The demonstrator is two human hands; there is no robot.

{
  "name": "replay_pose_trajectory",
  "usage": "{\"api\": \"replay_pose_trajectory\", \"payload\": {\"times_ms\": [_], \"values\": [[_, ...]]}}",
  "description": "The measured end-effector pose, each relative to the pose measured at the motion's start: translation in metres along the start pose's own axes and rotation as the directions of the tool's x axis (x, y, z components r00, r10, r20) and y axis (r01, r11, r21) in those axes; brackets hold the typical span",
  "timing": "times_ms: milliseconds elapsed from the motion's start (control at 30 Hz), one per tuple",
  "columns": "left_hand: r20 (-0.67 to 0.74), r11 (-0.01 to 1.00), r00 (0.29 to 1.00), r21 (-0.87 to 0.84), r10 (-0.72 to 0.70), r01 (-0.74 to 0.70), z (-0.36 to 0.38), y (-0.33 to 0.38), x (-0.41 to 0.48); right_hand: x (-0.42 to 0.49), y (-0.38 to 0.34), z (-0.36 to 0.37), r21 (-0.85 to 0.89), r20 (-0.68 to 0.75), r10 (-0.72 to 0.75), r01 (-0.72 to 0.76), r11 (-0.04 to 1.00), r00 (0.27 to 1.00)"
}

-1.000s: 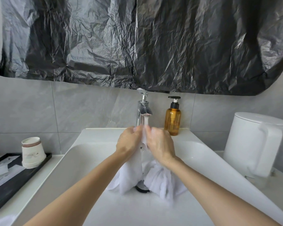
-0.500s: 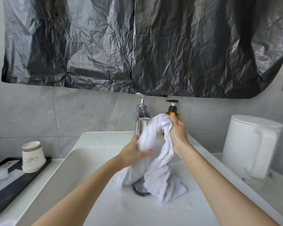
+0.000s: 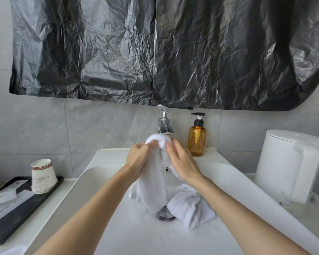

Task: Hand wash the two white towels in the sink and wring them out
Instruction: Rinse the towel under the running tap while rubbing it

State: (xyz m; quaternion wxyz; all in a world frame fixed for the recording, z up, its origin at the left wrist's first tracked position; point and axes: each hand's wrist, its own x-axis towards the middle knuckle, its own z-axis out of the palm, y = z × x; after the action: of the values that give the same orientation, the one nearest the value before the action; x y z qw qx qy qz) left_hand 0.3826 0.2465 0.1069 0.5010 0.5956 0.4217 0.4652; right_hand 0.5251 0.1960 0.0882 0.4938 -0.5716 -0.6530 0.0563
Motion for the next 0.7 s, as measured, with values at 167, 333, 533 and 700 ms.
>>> {"api": "replay_pose_trajectory", "payload": {"times_ms": [167, 333, 533, 700], "values": [[0.186, 0.999, 0.982, 0.041, -0.016, 0.008, 0.000, -0.010, -0.003, 0.008, -0.001, -0.003, -0.092, -0.028, 0.046, -0.049, 0.995, 0.999], [0.247, 0.988, 0.969, 0.139, 0.032, -0.068, 0.006, -0.015, -0.009, 0.030, 0.004, -0.010, 0.393, -0.199, 0.373, -0.276, 0.877, 0.906], [0.323, 0.985, 0.945, 0.140, 0.055, -0.105, 0.017, -0.033, -0.004, 0.047, 0.029, -0.020, 0.709, 0.015, 0.683, -0.490, 0.507, 0.730], [0.238, 0.952, 0.956, -0.208, -0.173, 0.225, 0.015, -0.024, -0.003, 0.028, 0.017, -0.025, 0.239, -0.163, 0.376, -0.334, 0.912, 0.912]]}}
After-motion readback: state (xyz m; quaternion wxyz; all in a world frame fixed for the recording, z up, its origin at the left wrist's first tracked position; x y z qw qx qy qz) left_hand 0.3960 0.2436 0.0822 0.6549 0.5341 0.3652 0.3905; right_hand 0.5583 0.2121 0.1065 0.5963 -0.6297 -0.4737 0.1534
